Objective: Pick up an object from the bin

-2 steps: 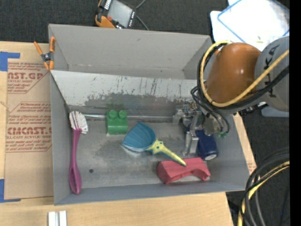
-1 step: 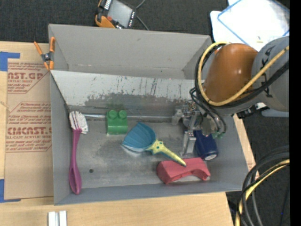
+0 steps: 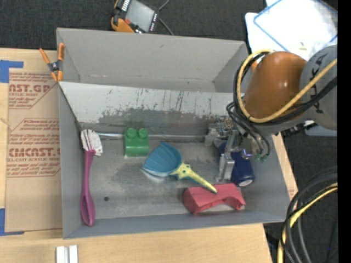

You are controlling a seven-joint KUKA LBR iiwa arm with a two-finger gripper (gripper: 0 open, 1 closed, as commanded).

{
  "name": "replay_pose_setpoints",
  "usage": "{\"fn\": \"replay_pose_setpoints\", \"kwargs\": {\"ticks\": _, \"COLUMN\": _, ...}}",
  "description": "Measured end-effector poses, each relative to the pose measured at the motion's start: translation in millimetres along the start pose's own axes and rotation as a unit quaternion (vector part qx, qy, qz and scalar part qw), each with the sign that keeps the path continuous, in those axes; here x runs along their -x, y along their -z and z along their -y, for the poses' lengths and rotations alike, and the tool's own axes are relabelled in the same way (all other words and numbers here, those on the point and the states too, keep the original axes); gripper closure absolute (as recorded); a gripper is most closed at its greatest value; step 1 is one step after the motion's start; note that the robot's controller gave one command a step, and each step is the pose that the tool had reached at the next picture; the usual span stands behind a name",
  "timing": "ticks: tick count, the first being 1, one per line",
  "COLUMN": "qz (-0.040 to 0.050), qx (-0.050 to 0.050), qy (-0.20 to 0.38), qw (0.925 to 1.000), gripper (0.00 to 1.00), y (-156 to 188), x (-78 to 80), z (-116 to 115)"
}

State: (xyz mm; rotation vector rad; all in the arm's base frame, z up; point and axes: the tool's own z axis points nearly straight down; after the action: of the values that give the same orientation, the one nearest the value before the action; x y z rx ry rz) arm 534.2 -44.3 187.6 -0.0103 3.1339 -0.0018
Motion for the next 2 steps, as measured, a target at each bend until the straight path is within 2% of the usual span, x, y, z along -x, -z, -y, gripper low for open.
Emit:
{"fn": "replay_pose_setpoints", "kwargs": {"ticks": 1, "qz": 0.0011, "qx": 0.001, "qy": -0.176, "qw": 0.9843, "gripper": 0.00, "y": 11.2, "x": -26.3, "z": -10.3}}
{"fn": "replay_pose_setpoints", "kwargs": {"ticks": 2, "qz": 0.0004, "qx": 0.001, "qy": 0.115, "qw": 0.9934, "gripper": 1.00, "y": -57.3, "x": 11.2, "z": -24.3}}
